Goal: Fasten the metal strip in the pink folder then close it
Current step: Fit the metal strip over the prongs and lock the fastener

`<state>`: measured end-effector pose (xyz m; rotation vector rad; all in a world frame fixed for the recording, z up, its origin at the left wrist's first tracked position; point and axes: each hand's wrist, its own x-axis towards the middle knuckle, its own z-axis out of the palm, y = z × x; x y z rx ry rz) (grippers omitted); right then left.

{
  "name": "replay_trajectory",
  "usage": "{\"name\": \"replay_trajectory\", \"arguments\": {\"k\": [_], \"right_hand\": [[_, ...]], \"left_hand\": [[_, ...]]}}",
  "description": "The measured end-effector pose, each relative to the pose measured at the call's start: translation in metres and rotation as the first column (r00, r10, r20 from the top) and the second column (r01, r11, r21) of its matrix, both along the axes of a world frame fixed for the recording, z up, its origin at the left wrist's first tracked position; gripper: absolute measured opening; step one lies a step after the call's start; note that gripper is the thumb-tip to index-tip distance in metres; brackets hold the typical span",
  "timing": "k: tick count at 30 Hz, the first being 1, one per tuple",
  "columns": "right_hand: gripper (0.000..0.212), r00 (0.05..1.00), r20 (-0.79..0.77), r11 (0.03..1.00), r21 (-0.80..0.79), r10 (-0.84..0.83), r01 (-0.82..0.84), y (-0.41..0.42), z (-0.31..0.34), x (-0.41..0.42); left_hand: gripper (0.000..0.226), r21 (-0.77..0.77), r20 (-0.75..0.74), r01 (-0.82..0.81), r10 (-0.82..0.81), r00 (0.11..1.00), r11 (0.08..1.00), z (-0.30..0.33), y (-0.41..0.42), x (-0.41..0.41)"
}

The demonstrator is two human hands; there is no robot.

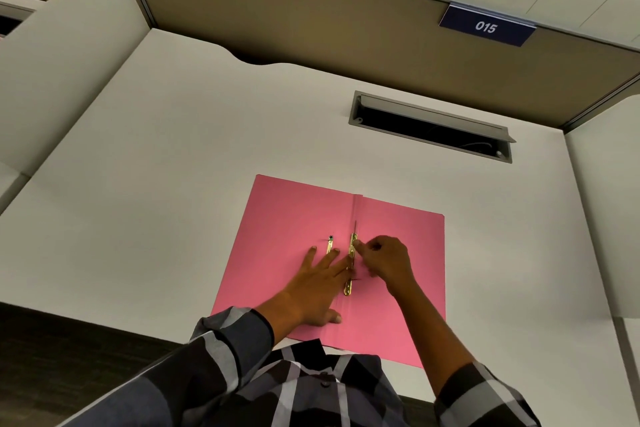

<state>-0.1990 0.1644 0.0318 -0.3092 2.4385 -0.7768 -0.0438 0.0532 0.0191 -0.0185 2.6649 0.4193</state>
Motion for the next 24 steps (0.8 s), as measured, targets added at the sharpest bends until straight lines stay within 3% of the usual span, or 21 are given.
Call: {"name": "replay_trajectory", "arguments": {"k": [2, 4, 8, 13, 16, 20, 24], "right_hand": [[0.045, 0.935, 0.32, 0.983, -0.046, -0.155, 0.178, 0.003, 0.009, 0.008], [0.041, 0.825, 0.524, 0.965, -0.025, -0.211, 0.263, 0.006, 0.018, 0.014], [0.014, 0.75, 0.618, 0.95, -0.016, -0.237, 0.313, 0.014, 0.025, 0.02], [0.008, 0.779, 0.584, 0.951, -0.034, -0.23, 0.307, 0.022, 0.026, 0.029], [0.012, 0.848, 0.498, 0.969, -0.057, -0.181, 0.241, 0.026, 0.021, 0.037], [0.012, 0.98, 0.2, 0.999, -0.028, -0.01, 0.016, 0.03, 0.004, 0.052], [0.017, 0.985, -0.104, 0.99, 0.037, 0.137, -0.133, 0.037, -0.008, 0.073]], "left_hand": [[0.114, -0.002, 0.0, 0.008, -0.008, 1.0, 1.0, -0.002, -0.002, -0.001], [0.116, 0.003, -0.003, 0.022, -0.022, 1.0, 1.0, -0.003, -0.006, -0.001], [0.117, 0.005, -0.018, 0.039, -0.039, 0.999, 0.999, -0.002, -0.013, -0.002], [0.117, -0.03, -0.02, 0.09, -0.091, 0.996, 0.995, 0.002, -0.017, -0.006], [0.115, -0.046, -0.011, 0.116, -0.117, 0.993, 0.992, 0.005, -0.02, -0.008], [0.114, -0.062, -0.003, 0.137, -0.138, 0.99, 0.989, 0.006, -0.021, -0.009], [0.112, -0.063, -0.009, 0.137, -0.137, 0.99, 0.989, 0.006, -0.02, -0.009]]}}
